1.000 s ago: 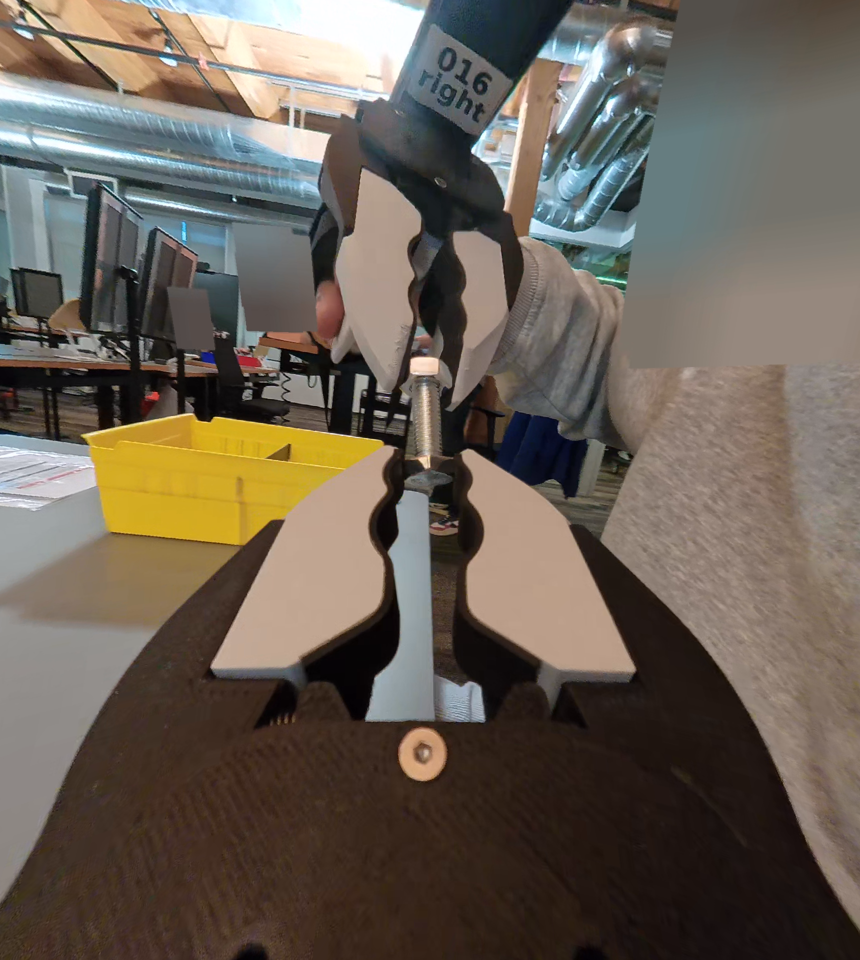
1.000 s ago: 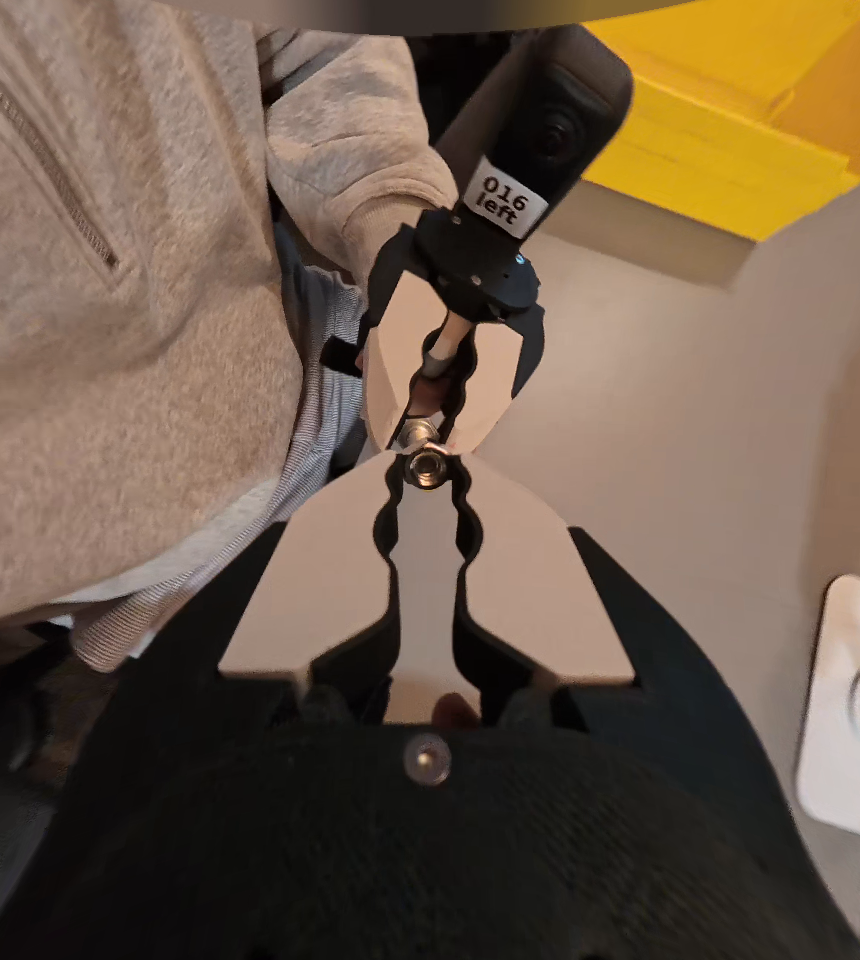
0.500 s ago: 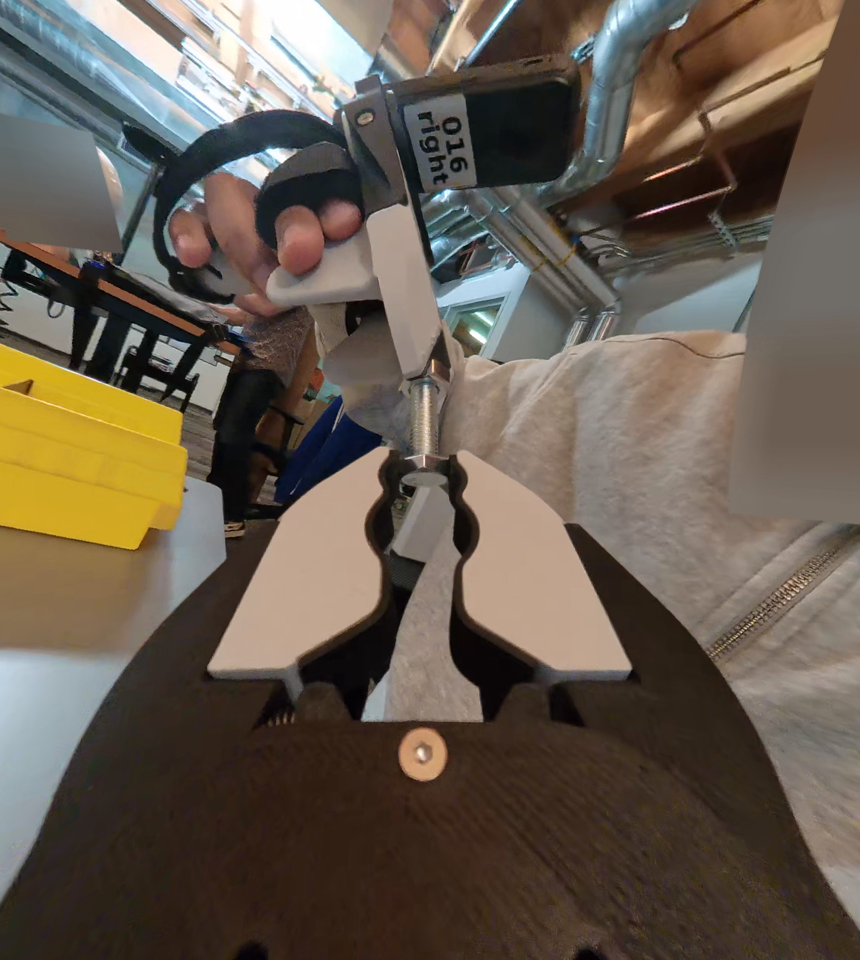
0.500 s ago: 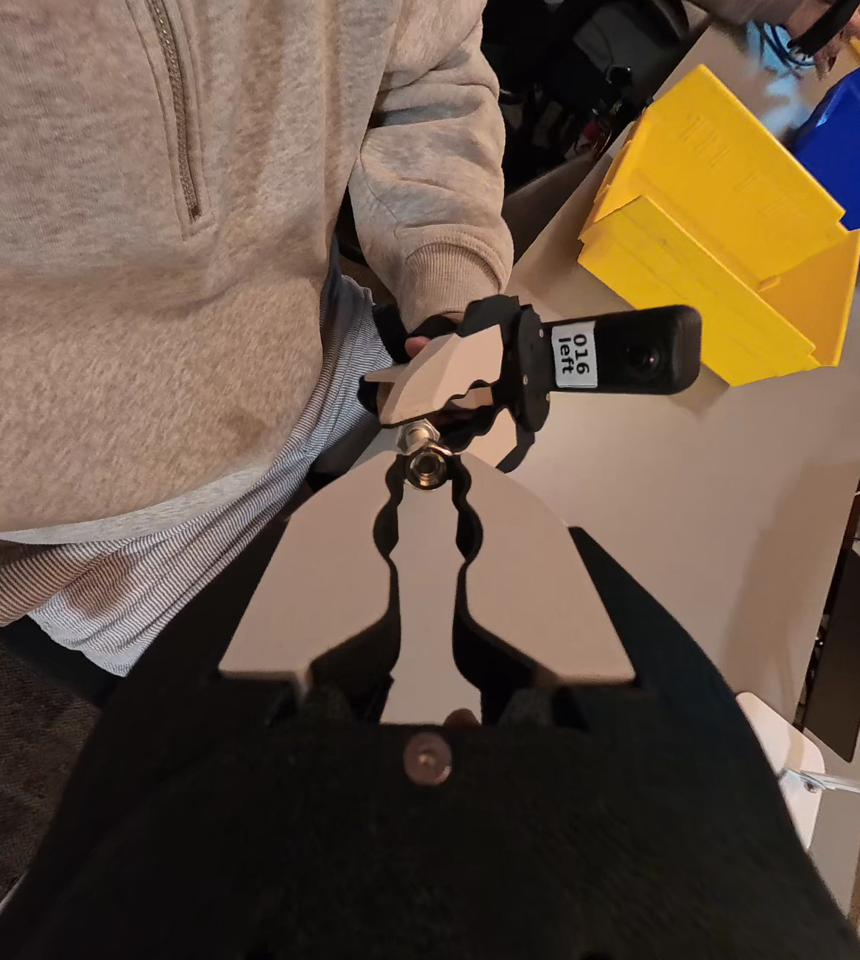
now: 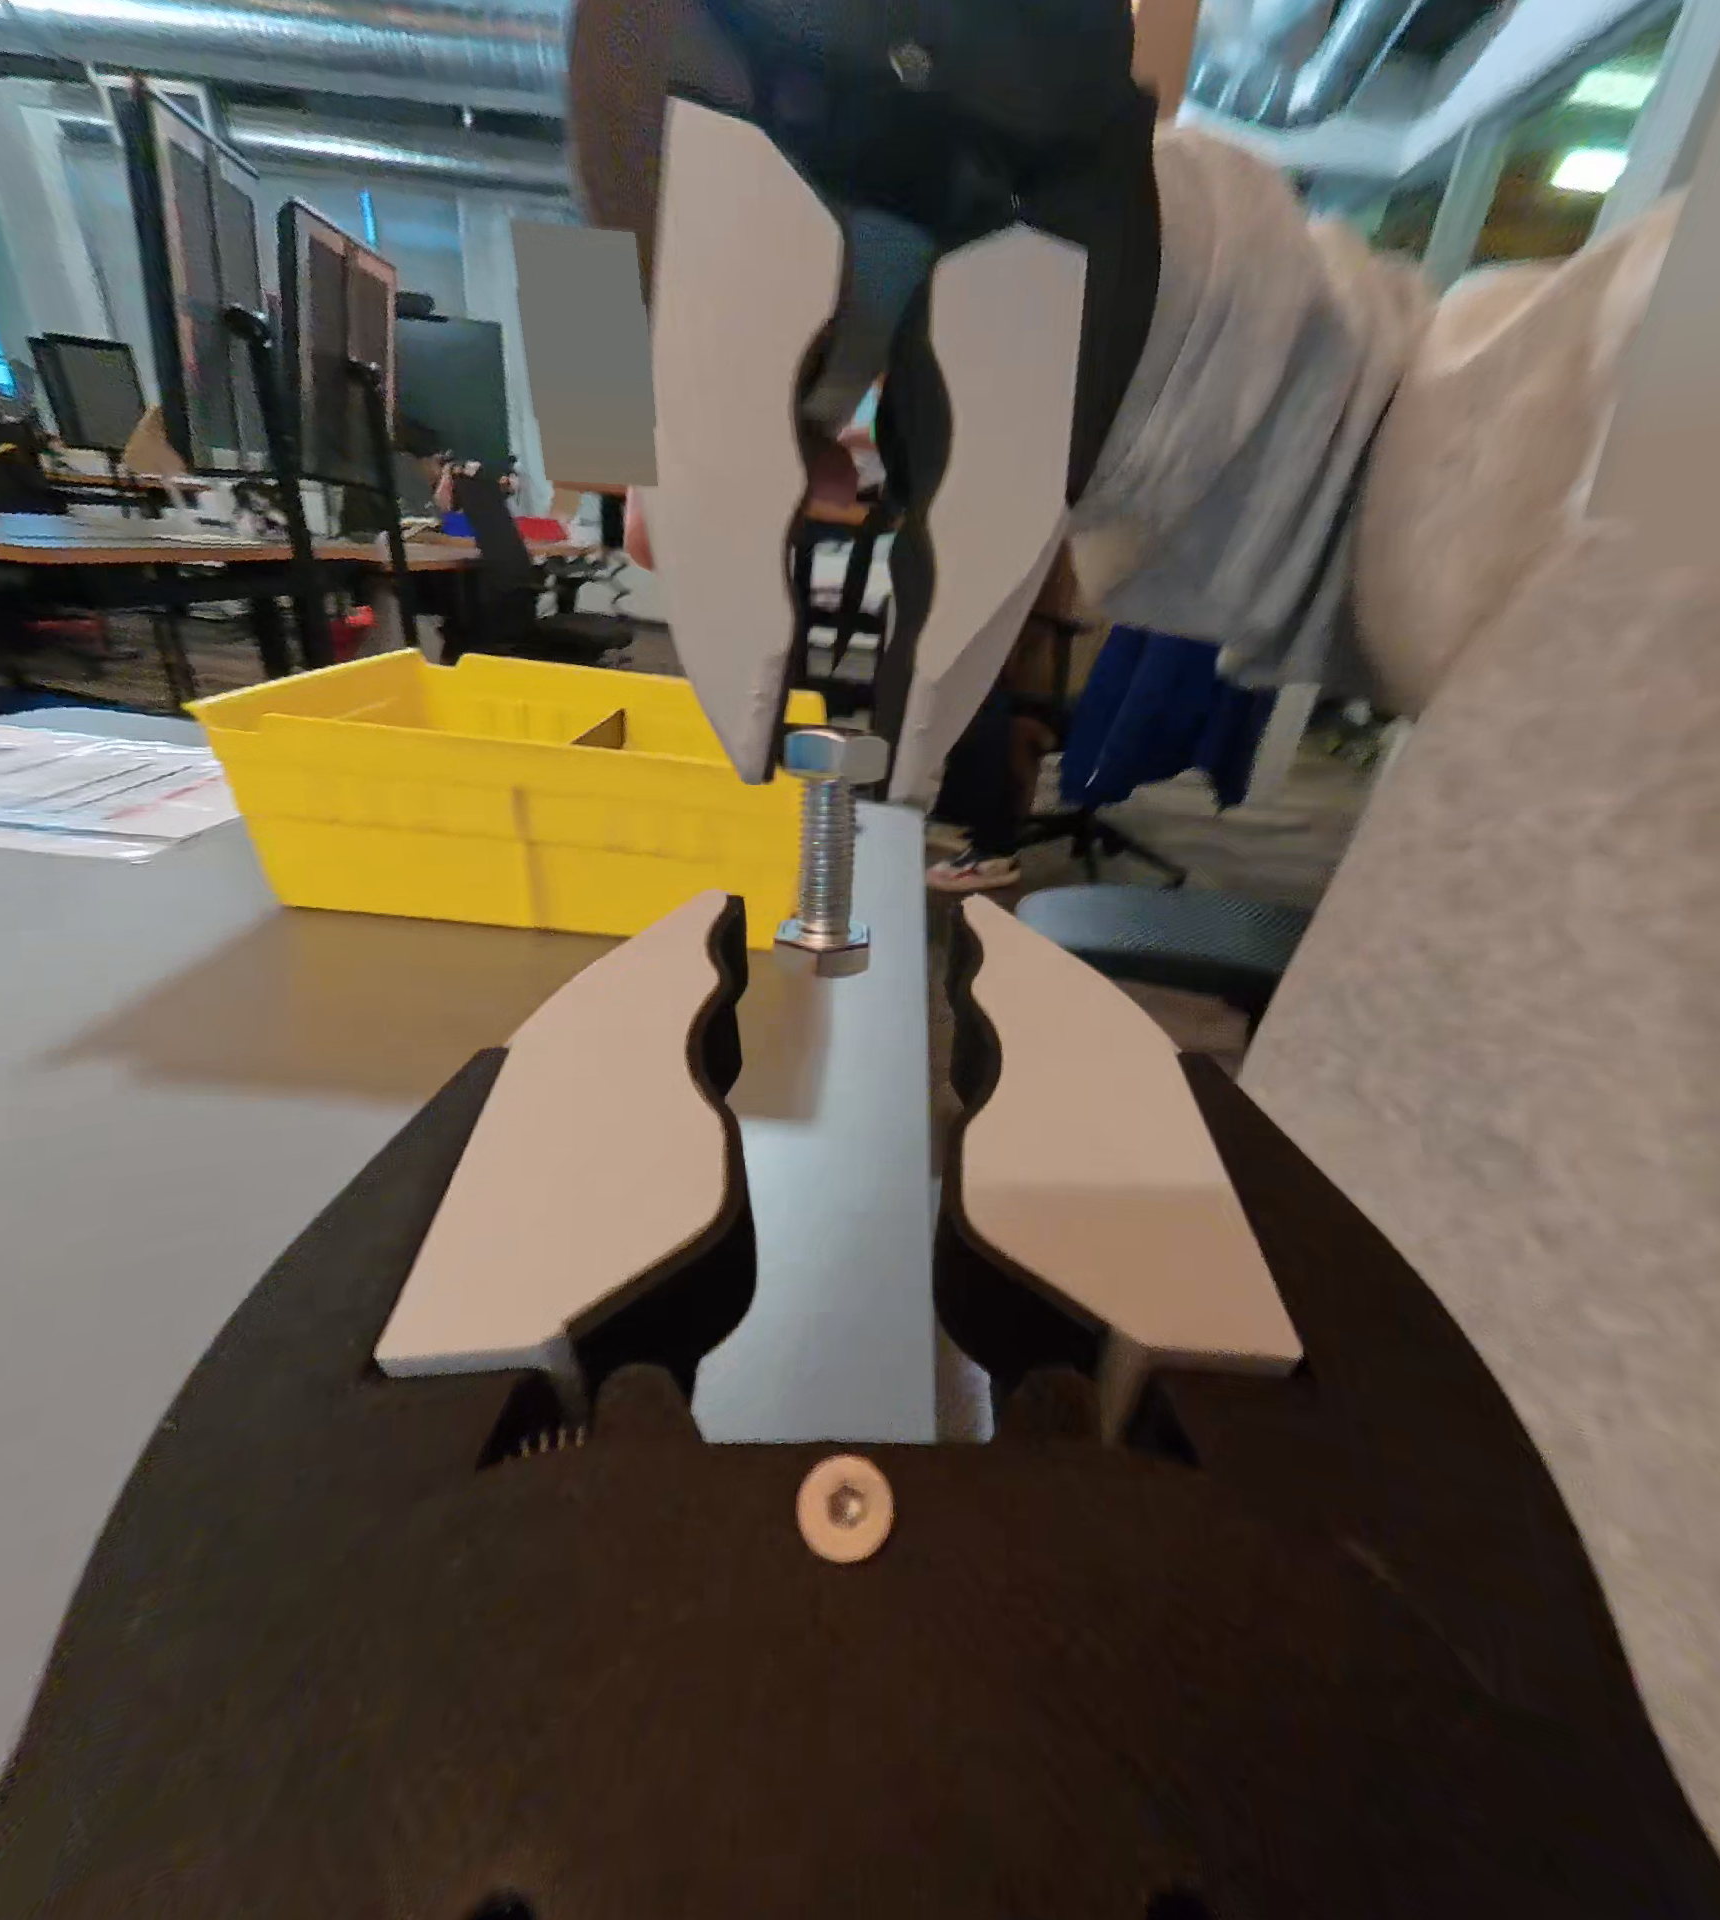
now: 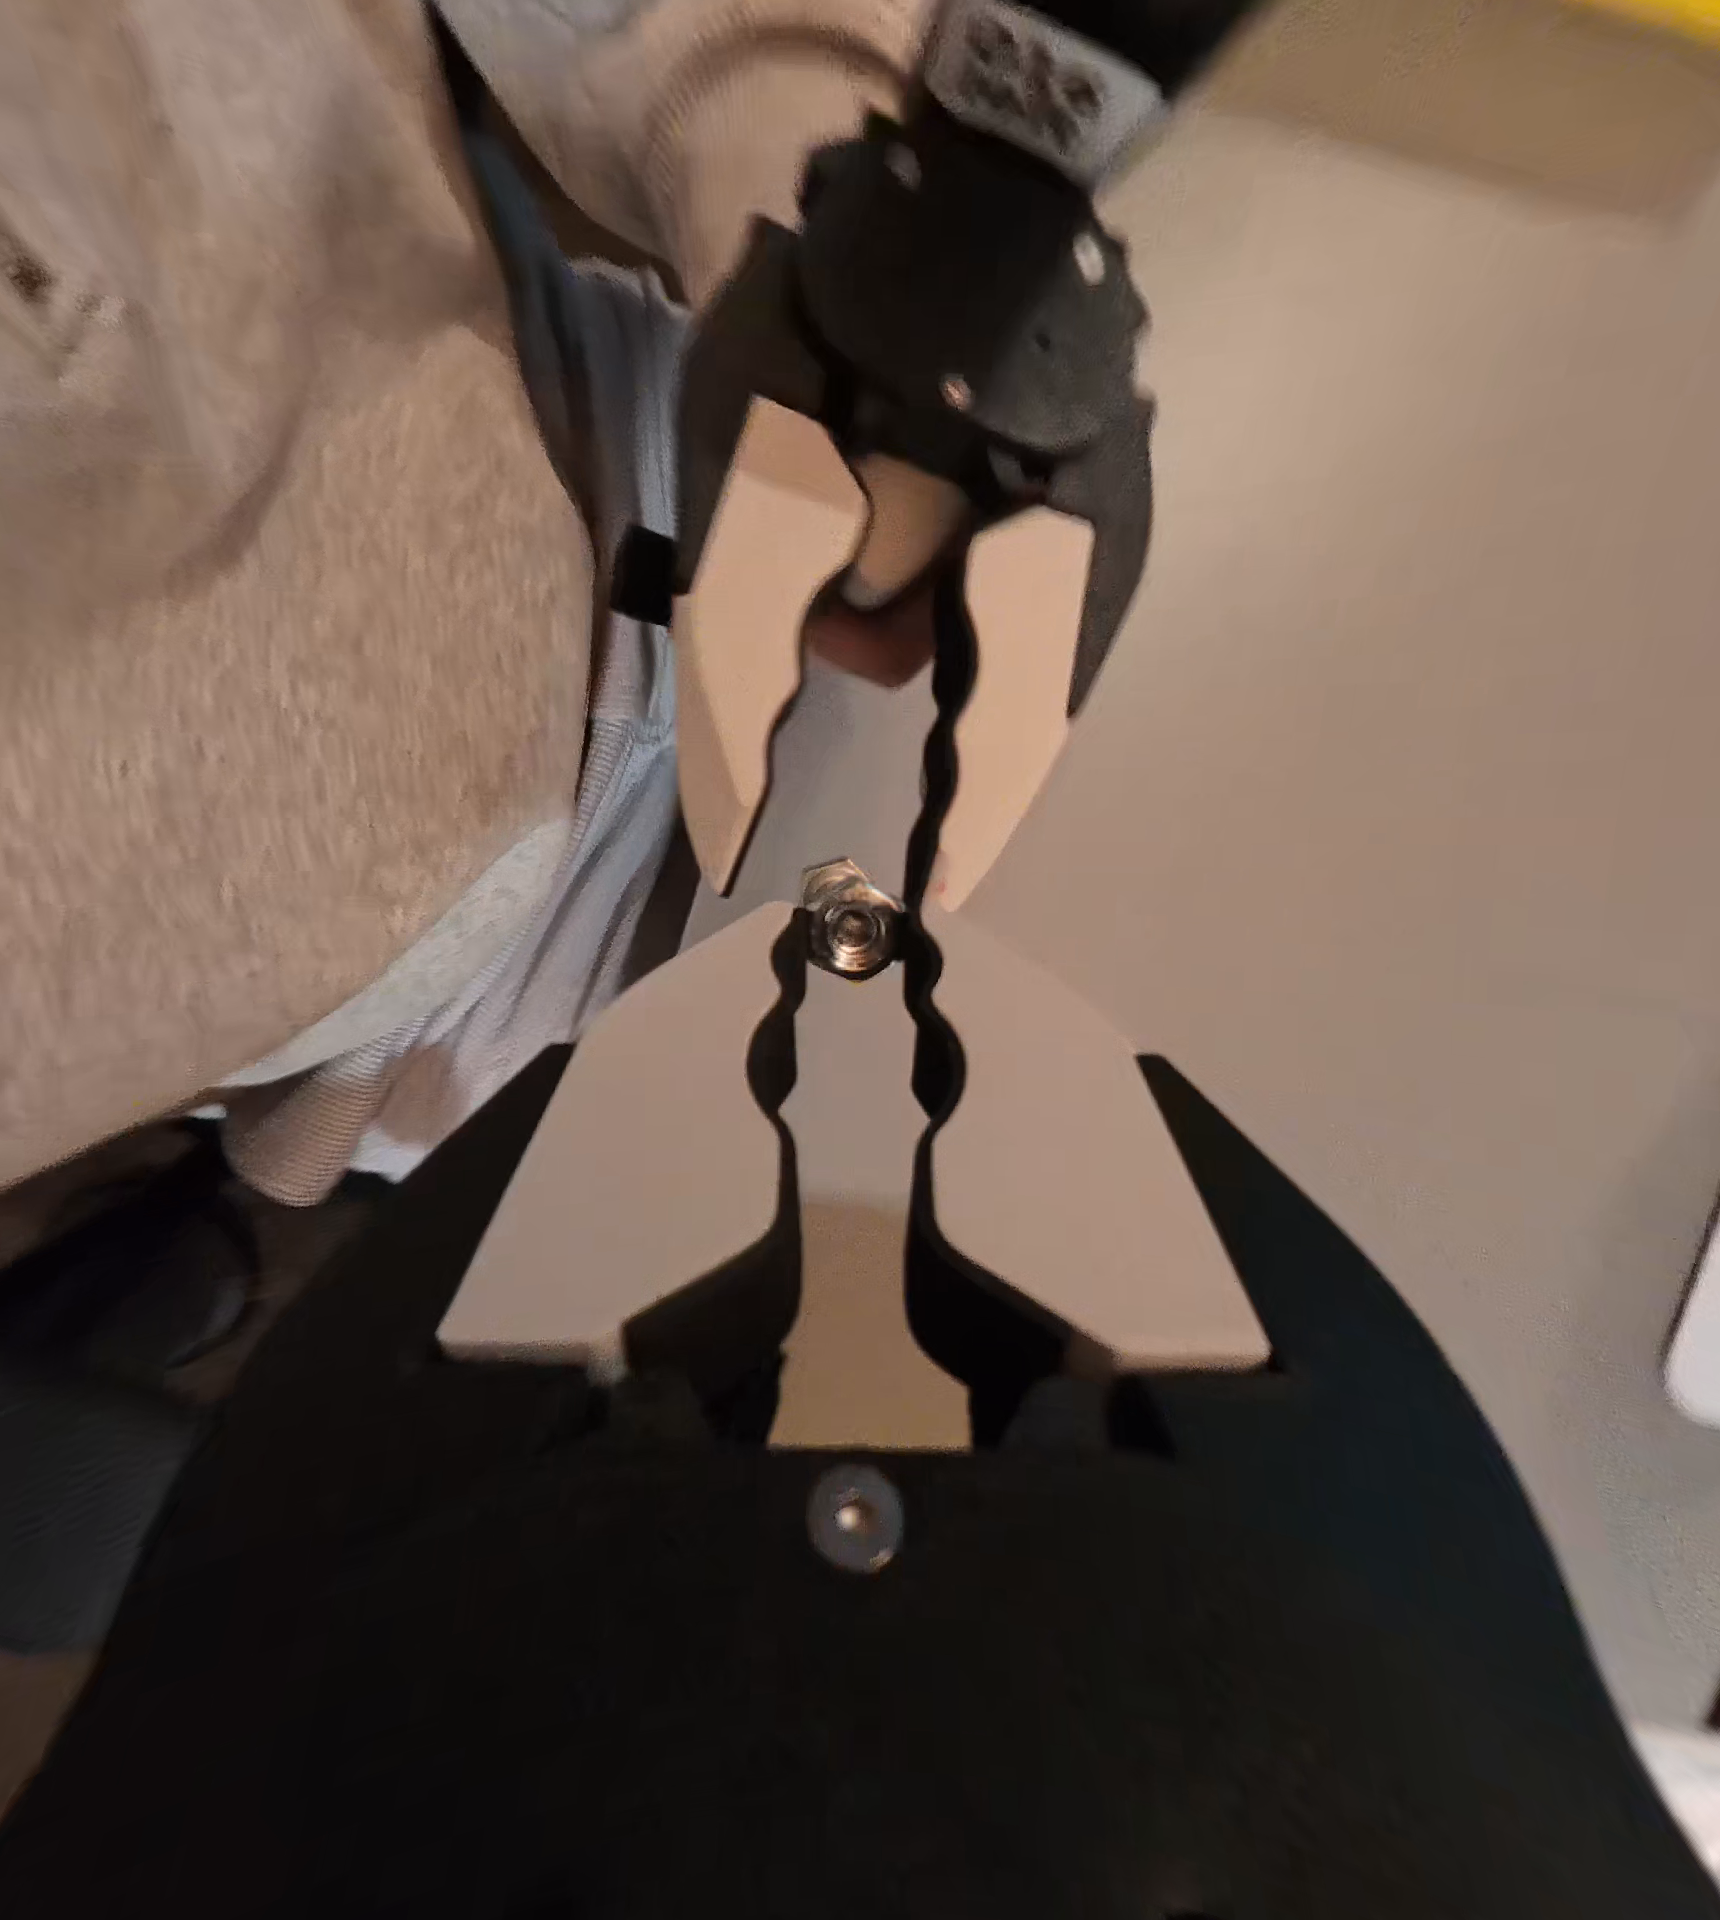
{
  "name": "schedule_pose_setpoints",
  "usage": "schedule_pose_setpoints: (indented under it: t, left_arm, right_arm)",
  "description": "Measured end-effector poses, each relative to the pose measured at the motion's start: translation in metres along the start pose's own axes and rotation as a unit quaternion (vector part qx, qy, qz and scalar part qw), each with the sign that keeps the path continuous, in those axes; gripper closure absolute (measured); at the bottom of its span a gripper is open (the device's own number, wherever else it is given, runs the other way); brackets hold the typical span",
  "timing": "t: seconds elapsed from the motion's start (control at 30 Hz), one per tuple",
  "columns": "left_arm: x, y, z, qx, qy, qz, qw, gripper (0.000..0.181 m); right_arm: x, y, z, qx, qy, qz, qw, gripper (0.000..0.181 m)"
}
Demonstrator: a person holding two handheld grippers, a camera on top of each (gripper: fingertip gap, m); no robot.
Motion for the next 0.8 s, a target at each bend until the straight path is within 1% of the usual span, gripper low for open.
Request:
schedule_pose_setpoints:
  t: [0.07,0.13,0.2,0.33,0.6,0.8]
  left_arm:
    - [-0.003,0.002,0.003,-0.033,-0.016,-0.026,0.999,0.144]
    - [-0.006,0.005,0.005,-0.057,-0.03,-0.046,0.997,0.145]
    - [-0.007,0.007,0.006,-0.069,-0.039,-0.057,0.995,0.145]
    - [-0.007,0.007,0.005,-0.06,-0.049,-0.059,0.995,0.147]
    - [-0.006,0.009,-0.001,-0.042,-0.072,-0.063,0.994,0.152]
    - [-0.005,0.006,-0.001,-0.048,-0.086,-0.056,0.994,0.158]
  right_arm:
    - [-0.004,0.001,0.003,-0.067,0.0,-0.043,0.997,0.163]
    - [-0.007,0.0,0.004,-0.106,-0.009,-0.064,0.992,0.163]
    - [-0.009,-0.002,0.003,-0.12,-0.011,-0.066,0.99,0.163]
    - [-0.013,-0.004,0.006,-0.153,0.019,-0.081,0.985,0.163]
    - [-0.008,-0.011,0.013,-0.249,0.025,-0.055,0.967,0.163]
    - [-0.008,-0.012,0.014,-0.284,0.024,-0.049,0.957,0.163]
Point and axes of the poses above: each gripper's, where its closed fingertips meet, x back along the fingers, y out of its underside, z = x × y across the jaws, the point moved 8 cm from there along x, back along the fingers, and after that the axes turned 10 degrees about -x, right-handed, at the moved point
